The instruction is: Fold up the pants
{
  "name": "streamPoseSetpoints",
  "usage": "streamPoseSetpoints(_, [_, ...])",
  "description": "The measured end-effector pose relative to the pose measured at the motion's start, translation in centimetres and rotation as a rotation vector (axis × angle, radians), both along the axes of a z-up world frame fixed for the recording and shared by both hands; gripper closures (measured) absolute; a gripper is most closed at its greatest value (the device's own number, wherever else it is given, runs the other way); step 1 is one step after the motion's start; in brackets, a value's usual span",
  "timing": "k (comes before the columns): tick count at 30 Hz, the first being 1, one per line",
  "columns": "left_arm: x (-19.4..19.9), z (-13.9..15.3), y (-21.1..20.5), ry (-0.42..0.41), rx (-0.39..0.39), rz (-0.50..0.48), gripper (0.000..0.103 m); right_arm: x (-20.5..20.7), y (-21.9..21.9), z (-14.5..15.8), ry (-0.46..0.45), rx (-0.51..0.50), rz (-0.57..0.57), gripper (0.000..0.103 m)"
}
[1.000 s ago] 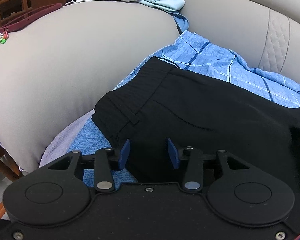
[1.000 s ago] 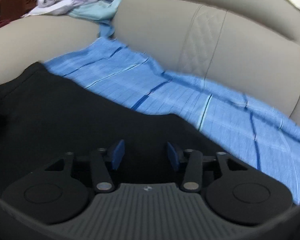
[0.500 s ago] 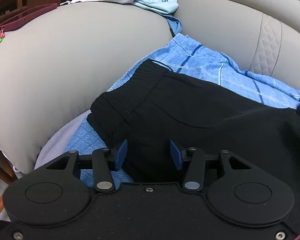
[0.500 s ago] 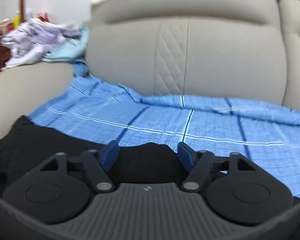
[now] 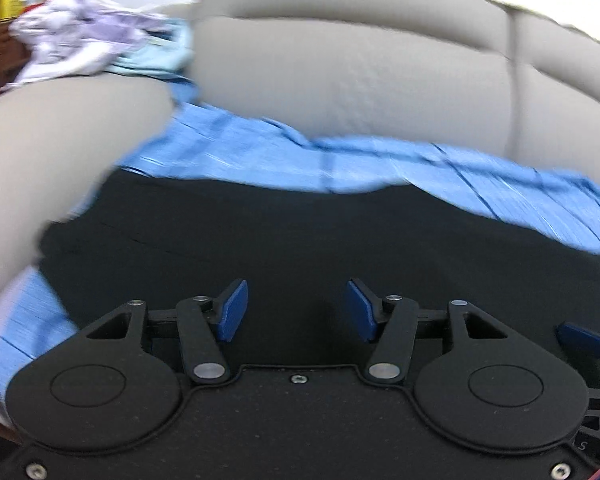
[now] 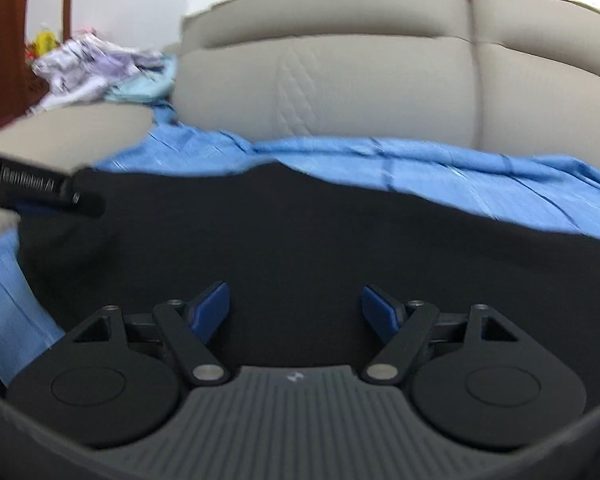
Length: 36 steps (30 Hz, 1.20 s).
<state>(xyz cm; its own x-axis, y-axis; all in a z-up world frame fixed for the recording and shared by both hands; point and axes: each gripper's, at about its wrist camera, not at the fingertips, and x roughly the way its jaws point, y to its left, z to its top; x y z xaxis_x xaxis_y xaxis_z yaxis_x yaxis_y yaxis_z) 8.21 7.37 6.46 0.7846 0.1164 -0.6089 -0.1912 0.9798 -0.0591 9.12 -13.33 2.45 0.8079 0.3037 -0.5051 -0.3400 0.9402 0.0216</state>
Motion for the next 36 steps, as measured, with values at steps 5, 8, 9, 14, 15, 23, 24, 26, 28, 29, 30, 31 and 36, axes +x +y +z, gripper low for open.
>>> streamPoseSetpoints(5, [0.3, -2.8, -3.0, 0.080, 0.072, -0.029, 0.049, -2.1, -6.4, -0.8, -0.028, -0.037, -0.123, 0.018])
streamPoseSetpoints(8, [-0.1, -3.3, -3.6, 0.067, 0.108, -0.025, 0.047, -2.4, -11.2, -1.0, -0.032, -0.036, -0.262, 0.018])
streamPoseSetpoints(9, [-0.2, -3.4, -3.6, 0.068, 0.113, -0.022, 0.045, -2.4, -12.8, -1.0, -0.031, -0.029, -0.308, 0.018])
streamPoseSetpoints(14, [-0.2, -3.6, -3.9, 0.066, 0.150, -0.006, 0.038, -2.1, -21.3, -1.1, -0.049, 0.020, -0.557, 0.017])
streamPoseSetpoints(15, [-0.2, -3.6, -3.9, 0.065, 0.157, -0.005, 0.038, -2.0, -22.8, -1.1, -0.045, 0.026, -0.636, 0.017])
streamPoseSetpoints(23, [-0.3, -3.6, -3.8, 0.061, 0.156, 0.007, 0.036, -6.9, -30.4, -0.7, -0.154, 0.233, -1.157, 0.017])
streamPoseSetpoints(24, [-0.3, -3.6, -3.8, 0.062, 0.154, 0.007, 0.036, -7.3, -30.7, -0.8, -0.154, 0.235, -1.203, 0.017])
streamPoseSetpoints(26, [-0.2, -3.6, -3.7, 0.064, 0.153, 0.006, 0.035, -8.1, -31.4, -1.3, -0.132, 0.226, -1.271, 0.017])
streamPoseSetpoints(28, [-0.2, -3.5, -3.7, 0.067, 0.153, 0.006, 0.034, -8.4, -32.0, -1.9, -0.104, 0.248, -1.310, 0.017])
streamPoseSetpoints(29, [-0.2, -3.5, -3.7, 0.067, 0.155, 0.005, 0.034, -8.5, -32.5, -2.2, -0.095, 0.275, -1.310, 0.017])
streamPoseSetpoints(30, [-0.2, -3.5, -3.7, 0.068, 0.156, 0.004, 0.034, -8.5, -32.9, -2.5, -0.087, 0.298, -1.310, 0.017])
streamPoseSetpoints(31, [-0.2, -3.5, -3.7, 0.070, 0.158, 0.003, 0.034, -8.3, -33.3, -2.7, -0.078, 0.322, -1.302, 0.018])
streamPoseSetpoints(36, [0.0, -3.5, -3.7, 0.077, 0.164, 0.002, 0.034, -6.9, -34.7, -2.7, -0.112, 0.316, -1.255, 0.018])
